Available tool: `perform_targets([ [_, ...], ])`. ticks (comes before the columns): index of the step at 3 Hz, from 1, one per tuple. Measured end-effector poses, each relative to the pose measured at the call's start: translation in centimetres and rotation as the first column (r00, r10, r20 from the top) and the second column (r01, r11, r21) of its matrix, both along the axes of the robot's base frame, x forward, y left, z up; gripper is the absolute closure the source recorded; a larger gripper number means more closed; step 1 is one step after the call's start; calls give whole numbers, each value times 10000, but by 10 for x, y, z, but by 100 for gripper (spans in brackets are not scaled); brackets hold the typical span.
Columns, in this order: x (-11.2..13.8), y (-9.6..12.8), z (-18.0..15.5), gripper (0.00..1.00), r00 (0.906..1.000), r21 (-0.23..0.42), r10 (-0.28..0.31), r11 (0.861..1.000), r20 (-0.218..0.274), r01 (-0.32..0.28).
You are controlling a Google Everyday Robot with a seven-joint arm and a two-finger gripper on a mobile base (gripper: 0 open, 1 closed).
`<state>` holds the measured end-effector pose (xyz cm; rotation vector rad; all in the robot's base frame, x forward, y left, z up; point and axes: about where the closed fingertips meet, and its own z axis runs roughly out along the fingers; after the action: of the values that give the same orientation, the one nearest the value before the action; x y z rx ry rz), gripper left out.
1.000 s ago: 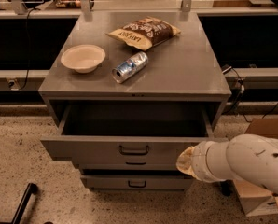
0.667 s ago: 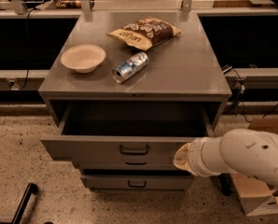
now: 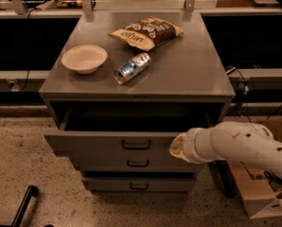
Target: Close top drawer
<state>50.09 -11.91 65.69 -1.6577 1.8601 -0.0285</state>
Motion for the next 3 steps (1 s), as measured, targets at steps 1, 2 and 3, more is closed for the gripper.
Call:
perform_targets([
  [1, 22, 1, 1, 100, 9988, 124, 42, 9999, 485, -48],
  [2, 48, 7, 3, 100, 9956, 135, 188, 9997, 922, -201],
  [3, 54, 10, 3, 100, 9947, 169, 250, 9995, 999, -268],
])
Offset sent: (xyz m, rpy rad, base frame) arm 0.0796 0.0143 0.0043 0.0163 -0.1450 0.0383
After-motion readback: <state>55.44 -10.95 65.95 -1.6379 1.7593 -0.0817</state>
